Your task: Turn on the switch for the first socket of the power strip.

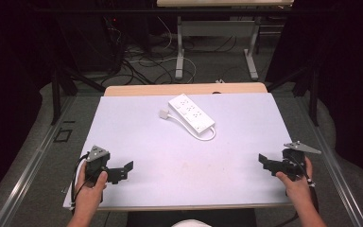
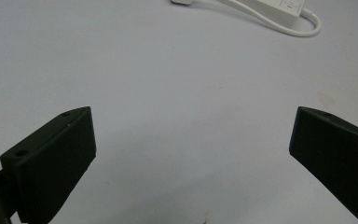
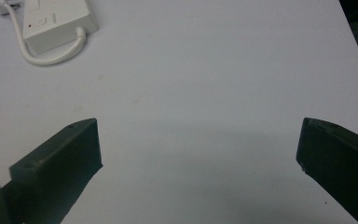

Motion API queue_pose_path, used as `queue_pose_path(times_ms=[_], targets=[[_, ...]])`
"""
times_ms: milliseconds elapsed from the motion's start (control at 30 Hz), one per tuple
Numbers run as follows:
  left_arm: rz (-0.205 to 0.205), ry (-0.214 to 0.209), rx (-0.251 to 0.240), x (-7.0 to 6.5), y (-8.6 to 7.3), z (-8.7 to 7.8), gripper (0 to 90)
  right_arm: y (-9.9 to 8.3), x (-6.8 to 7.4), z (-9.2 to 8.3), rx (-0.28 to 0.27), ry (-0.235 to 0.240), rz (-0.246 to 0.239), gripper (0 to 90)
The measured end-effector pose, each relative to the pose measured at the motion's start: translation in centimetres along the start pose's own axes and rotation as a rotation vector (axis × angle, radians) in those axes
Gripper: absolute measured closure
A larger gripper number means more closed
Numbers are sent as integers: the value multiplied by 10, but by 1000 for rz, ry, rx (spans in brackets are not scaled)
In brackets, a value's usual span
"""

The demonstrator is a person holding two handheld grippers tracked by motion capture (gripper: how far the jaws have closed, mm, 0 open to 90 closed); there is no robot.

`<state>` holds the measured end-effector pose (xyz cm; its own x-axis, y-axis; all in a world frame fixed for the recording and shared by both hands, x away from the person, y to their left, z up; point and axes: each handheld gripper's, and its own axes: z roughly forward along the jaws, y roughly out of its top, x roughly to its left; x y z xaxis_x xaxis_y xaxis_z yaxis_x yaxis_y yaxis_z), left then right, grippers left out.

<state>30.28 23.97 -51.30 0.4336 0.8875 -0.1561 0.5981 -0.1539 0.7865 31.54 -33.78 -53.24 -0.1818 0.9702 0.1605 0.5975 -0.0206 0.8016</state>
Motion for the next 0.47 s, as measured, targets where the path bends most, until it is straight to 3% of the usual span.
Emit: queue_pose_path(times_ms=[67,167,467], targets=[[0,0,-1,0,0,0,3,-1,-1,3,-18,-10,11,0],[3,1,-2,0,0,1,3,-1,-2,2,13,4,23,0],[2,8,-7,0,-1,2,3,-2,-3,4,17,-1,26,0]])
